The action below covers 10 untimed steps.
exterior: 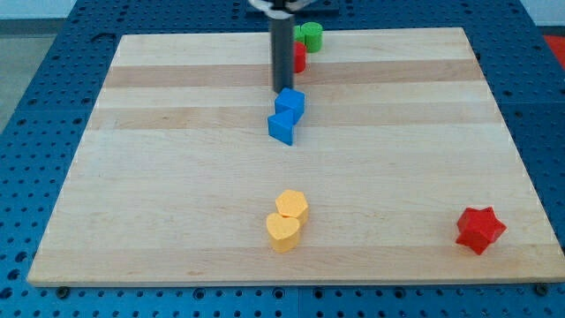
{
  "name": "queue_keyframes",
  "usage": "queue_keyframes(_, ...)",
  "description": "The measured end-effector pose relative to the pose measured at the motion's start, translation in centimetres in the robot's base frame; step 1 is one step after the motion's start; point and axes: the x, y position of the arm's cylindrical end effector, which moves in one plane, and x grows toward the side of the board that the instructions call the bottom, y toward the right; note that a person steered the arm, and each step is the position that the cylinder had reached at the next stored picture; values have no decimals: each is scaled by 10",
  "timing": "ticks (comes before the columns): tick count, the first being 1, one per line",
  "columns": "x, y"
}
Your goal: Slide the red circle to the top of red star
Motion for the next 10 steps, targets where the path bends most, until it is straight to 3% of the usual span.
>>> queue_keyframes(2, -17, -108)
queue_keyframes(3, -45, -112)
queue_keyframes(5, -66, -56)
queue_keyframes(10, -66, 118)
